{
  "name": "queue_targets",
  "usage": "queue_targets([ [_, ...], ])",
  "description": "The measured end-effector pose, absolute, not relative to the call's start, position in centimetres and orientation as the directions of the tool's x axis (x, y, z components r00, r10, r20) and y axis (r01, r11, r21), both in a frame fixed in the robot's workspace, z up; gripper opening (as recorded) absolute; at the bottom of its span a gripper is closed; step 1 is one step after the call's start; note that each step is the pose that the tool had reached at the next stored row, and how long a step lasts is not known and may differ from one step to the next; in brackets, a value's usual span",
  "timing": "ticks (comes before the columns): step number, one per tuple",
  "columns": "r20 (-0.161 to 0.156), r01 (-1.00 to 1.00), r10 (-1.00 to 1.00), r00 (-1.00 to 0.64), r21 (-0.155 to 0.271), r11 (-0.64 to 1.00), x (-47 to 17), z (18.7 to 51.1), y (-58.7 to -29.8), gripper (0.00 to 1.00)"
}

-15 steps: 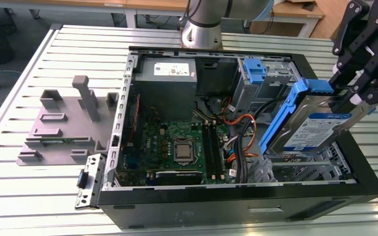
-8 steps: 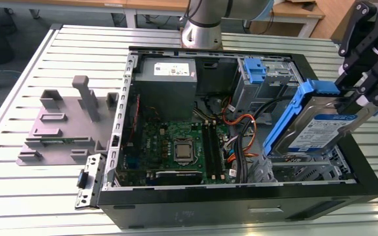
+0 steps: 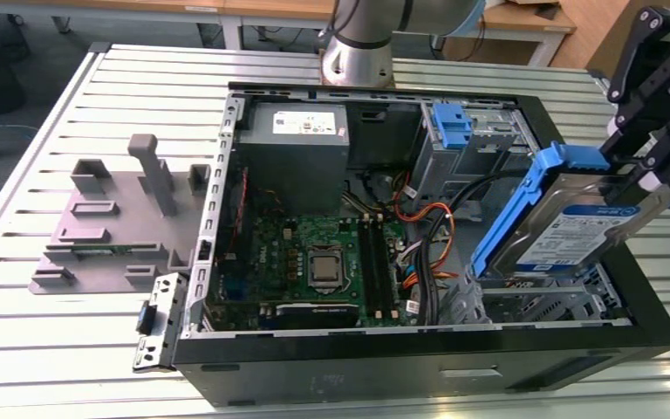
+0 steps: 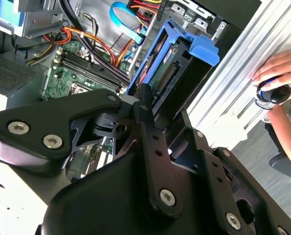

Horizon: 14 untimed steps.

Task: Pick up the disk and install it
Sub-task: 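Pick up the disk, then insert the disk into the insertion slot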

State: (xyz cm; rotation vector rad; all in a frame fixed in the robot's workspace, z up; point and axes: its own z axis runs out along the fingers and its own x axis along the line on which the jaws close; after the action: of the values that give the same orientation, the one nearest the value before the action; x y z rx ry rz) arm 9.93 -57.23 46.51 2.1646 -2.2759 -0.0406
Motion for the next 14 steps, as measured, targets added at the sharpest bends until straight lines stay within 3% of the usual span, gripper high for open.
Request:
queue_targets([
  [14, -0.017, -0.999, -0.999, -0.05, 0.019, 0.05, 10.52, 46.03, -57.17, 0.35],
])
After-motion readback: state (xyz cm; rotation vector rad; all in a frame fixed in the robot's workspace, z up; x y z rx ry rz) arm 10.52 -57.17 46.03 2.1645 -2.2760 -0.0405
